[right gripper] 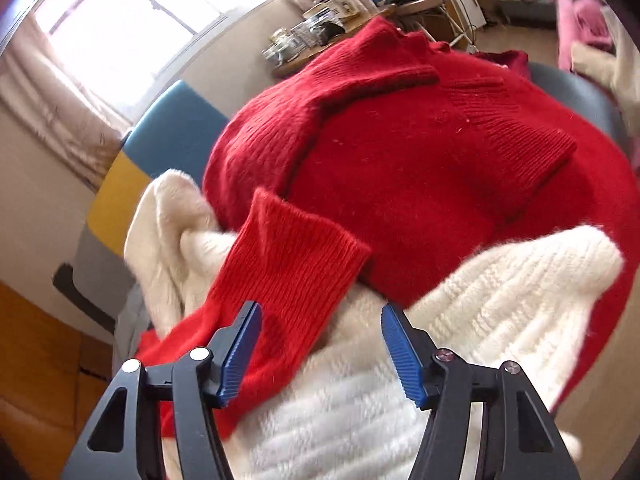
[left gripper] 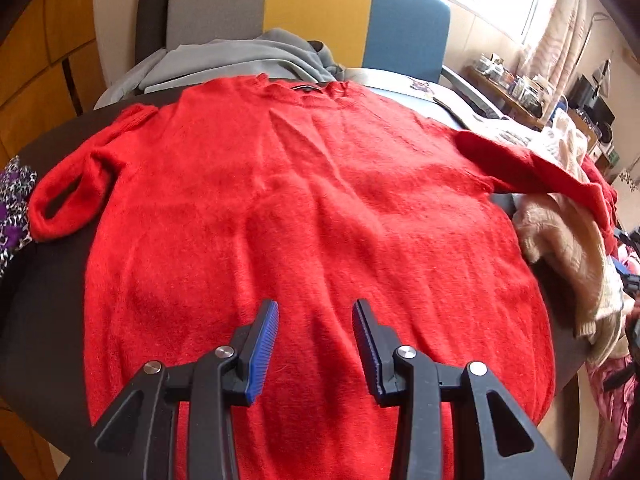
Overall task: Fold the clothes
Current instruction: 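Grasp the red sweater cuff with the right gripper and lift it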
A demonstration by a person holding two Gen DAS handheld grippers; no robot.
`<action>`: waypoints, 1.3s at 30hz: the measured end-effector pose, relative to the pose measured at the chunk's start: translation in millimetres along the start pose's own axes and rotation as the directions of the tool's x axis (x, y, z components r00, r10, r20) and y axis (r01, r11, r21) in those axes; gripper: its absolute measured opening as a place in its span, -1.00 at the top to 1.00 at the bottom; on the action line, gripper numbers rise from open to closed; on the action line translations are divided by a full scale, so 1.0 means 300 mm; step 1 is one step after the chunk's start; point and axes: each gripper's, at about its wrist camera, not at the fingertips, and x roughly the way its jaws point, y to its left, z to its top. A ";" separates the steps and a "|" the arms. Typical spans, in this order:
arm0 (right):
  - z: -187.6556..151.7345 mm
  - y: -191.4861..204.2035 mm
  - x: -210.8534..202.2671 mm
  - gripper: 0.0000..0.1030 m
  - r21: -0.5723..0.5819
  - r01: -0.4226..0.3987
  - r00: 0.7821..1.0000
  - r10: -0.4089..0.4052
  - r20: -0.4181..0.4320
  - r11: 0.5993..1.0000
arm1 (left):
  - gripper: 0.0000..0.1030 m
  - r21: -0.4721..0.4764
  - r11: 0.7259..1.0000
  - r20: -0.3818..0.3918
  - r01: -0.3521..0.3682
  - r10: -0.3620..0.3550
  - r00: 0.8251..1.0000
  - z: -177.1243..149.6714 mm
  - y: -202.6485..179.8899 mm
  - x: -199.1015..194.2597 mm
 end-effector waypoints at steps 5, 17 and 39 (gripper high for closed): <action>0.016 0.006 0.042 0.84 0.000 0.027 0.999 -0.027 0.034 1.000 | 0.24 0.005 1.000 -0.029 0.013 -0.012 1.000 -0.001 -0.043 0.024; -0.091 0.275 -0.156 0.85 -0.109 -0.234 0.972 0.234 -0.013 0.966 | 0.24 0.016 0.994 -0.032 0.111 -0.110 0.993 -0.027 -0.088 -0.011; -0.667 0.626 -0.190 0.85 -0.331 -0.431 0.888 0.329 -0.321 0.839 | 0.24 -0.196 0.760 -0.091 0.620 -0.643 0.760 -0.029 -0.173 -0.077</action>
